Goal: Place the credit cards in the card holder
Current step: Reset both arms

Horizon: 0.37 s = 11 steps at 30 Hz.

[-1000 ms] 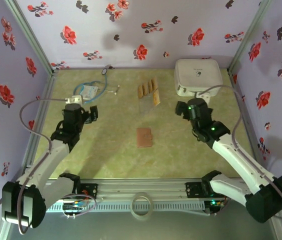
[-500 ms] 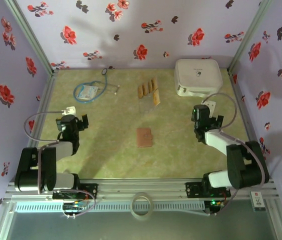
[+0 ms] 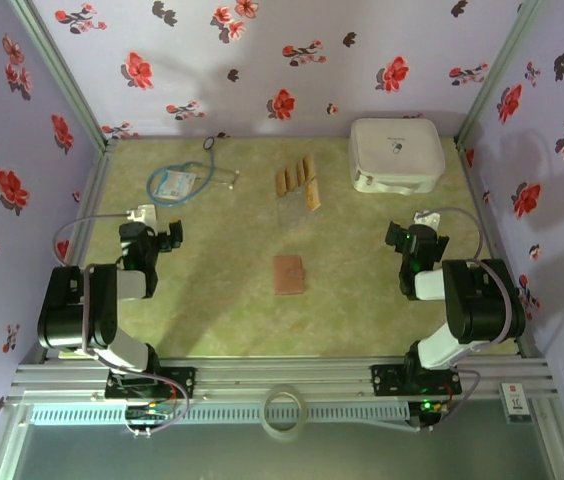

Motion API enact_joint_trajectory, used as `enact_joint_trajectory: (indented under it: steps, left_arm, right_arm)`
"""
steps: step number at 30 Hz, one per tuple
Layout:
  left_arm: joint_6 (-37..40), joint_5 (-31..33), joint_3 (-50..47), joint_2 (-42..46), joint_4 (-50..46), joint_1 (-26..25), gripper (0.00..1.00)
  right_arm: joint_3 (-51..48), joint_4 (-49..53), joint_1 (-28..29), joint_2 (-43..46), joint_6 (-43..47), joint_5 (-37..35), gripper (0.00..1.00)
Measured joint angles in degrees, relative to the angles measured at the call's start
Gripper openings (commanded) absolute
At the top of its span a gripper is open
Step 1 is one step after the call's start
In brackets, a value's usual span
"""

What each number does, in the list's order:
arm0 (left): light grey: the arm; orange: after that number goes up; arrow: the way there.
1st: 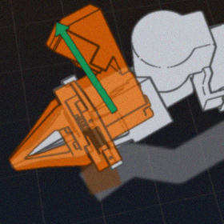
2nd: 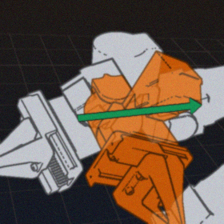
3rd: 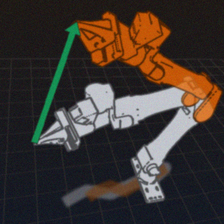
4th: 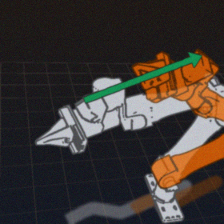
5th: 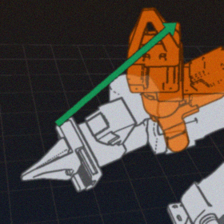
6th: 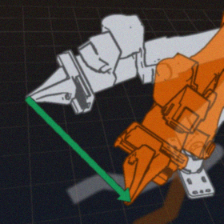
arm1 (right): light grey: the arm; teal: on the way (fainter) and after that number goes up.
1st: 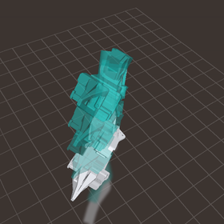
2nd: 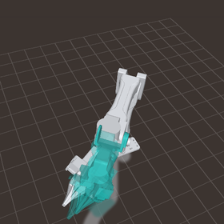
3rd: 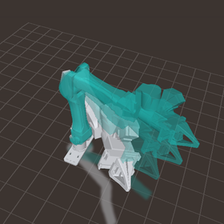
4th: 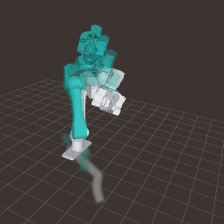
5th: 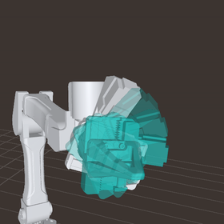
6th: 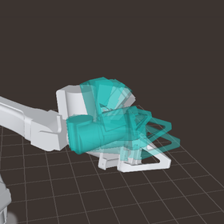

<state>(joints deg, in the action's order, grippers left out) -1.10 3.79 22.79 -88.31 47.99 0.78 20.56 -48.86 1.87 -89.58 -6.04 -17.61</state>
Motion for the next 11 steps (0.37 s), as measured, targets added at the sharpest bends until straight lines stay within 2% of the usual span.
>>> enact_joint_trajectory:
  steps: [11]
  left_arm:
    - [0.0, -1.1, 0.0, 0.0, 0.0, 0.0, 1.0]
  right_arm:
    - [0.8, -0.8, 0.0, 0.0, 0.1, 2.5, 0.99]
